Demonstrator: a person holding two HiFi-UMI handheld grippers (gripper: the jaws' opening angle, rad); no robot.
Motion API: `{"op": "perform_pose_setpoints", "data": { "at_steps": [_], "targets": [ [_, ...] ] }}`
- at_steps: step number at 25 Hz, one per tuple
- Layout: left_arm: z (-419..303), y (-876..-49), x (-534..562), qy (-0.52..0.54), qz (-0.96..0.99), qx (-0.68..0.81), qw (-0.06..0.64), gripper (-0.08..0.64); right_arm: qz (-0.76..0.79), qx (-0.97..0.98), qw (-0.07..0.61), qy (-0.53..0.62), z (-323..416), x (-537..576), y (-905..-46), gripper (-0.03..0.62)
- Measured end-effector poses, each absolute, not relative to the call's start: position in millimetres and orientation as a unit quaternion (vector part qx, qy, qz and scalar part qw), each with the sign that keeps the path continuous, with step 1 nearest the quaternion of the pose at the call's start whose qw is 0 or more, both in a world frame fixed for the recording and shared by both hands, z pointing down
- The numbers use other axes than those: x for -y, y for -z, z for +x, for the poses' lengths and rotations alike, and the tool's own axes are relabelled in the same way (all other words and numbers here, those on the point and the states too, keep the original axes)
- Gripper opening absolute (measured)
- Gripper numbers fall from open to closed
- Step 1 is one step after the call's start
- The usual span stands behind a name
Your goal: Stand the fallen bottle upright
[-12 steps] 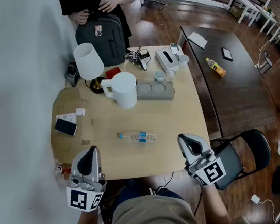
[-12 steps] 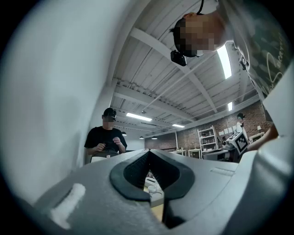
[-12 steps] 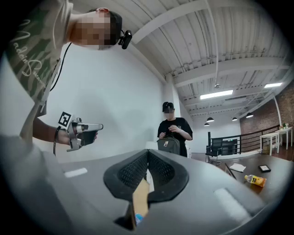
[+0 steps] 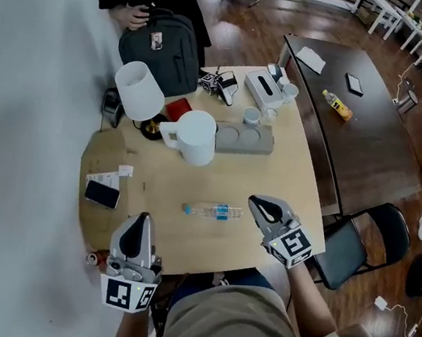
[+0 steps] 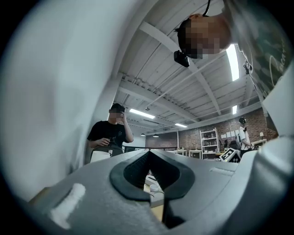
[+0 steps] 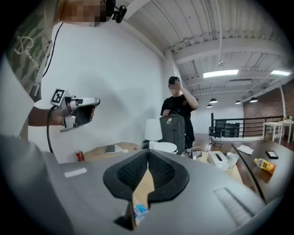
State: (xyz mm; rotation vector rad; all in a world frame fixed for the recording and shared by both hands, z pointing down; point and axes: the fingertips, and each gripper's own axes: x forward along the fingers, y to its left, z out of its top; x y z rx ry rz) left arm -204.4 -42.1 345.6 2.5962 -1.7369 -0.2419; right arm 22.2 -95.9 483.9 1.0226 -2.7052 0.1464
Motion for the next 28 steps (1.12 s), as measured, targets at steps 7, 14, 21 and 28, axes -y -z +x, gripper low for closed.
{"op": "perform_pose_setpoints", "data": {
  "at_steps": [7, 14, 21, 28],
  "targets": [
    [-195, -348, 49, 0.082, 0.814, 0.574, 0.027, 0.003, 0.166, 0.923, 0.346, 0.012, -32, 86, -596, 0.166],
    [-152, -360, 60, 0.070, 0.826, 0.558, 0.029, 0.003, -0.039, 0.821, 0.567, 0.046, -84, 65, -768, 0.357],
    [-154, -361, 79, 0.071, 0.821, 0.566, 0.035, 0.003, -0.067, 0.772, 0.628, 0.070, -91, 52, -836, 0.368],
    [-167, -374, 85, 0.056, 0.812, 0.579, 0.050, 0.003, -0.068, 0.778, 0.618, 0.093, -90, 55, -849, 0.321]
  ]
}}
